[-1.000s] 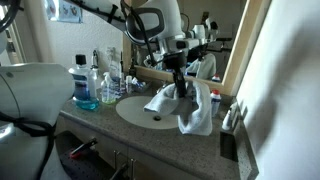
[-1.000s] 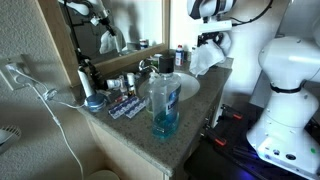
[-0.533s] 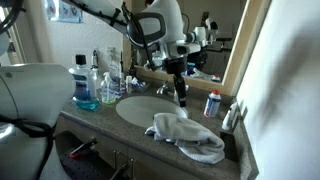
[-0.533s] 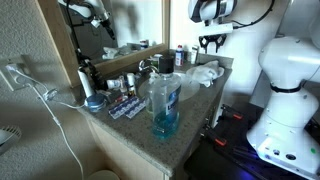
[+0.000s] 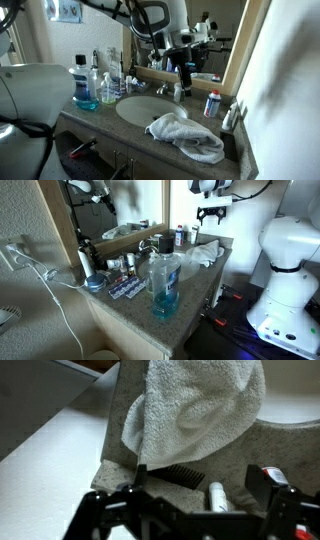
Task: Wipe the mirror with the white cloth
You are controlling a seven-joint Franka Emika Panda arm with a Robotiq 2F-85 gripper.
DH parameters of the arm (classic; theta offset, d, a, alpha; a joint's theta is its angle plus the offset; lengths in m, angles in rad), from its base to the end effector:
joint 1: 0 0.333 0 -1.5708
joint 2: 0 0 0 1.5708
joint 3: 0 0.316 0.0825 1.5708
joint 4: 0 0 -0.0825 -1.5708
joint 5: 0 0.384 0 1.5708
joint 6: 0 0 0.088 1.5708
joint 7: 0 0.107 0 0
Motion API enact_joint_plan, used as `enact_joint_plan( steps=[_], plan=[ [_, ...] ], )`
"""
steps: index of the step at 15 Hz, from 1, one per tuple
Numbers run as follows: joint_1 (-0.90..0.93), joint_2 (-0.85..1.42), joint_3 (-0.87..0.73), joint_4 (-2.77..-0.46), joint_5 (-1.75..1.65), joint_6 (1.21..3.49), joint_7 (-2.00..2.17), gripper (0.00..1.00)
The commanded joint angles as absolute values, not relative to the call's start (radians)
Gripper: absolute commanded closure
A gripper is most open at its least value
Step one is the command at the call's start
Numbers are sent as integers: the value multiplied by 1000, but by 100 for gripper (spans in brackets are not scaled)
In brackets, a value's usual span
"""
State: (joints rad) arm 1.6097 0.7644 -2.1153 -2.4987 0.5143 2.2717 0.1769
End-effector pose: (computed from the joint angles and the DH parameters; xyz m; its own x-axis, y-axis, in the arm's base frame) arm 0.3929 -0.1872 0.4383 0.4953 -0.8002 0.3381 -0.8647 -0.4915 0.1035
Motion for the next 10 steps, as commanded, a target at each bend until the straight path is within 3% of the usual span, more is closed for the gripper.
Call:
enact_joint_plan(
  steps=[1, 10],
  plan=[
    [1631, 787, -2167, -2417, 511, 2183, 132, 0],
    [1618, 815, -2210, -2270, 504, 2046, 118, 0]
  ],
)
